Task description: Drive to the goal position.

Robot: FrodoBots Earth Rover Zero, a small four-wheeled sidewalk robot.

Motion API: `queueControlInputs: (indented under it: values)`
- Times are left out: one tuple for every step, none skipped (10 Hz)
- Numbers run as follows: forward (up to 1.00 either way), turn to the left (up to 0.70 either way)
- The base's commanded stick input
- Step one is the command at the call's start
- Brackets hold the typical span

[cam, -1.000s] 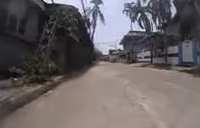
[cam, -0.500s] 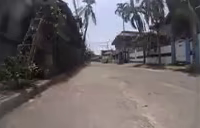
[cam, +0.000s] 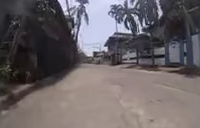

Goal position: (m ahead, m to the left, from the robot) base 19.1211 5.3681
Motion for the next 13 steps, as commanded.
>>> queueControlInputs:
  values:
    - [1.0,0.0]
    - [1.0,0.0]
    - [1.0,0.0]
    - [1.0,0.0]
    - [1.0,0.0]
    - [1.0,0.0]
    - [1.0,0.0]
    - [1.0,0.0]
    - [1.0,0.0]
    - [1.0,0.0]
    - [1.0,0.0]
    - [1.0,0.0]
    - [1.0,0.0]
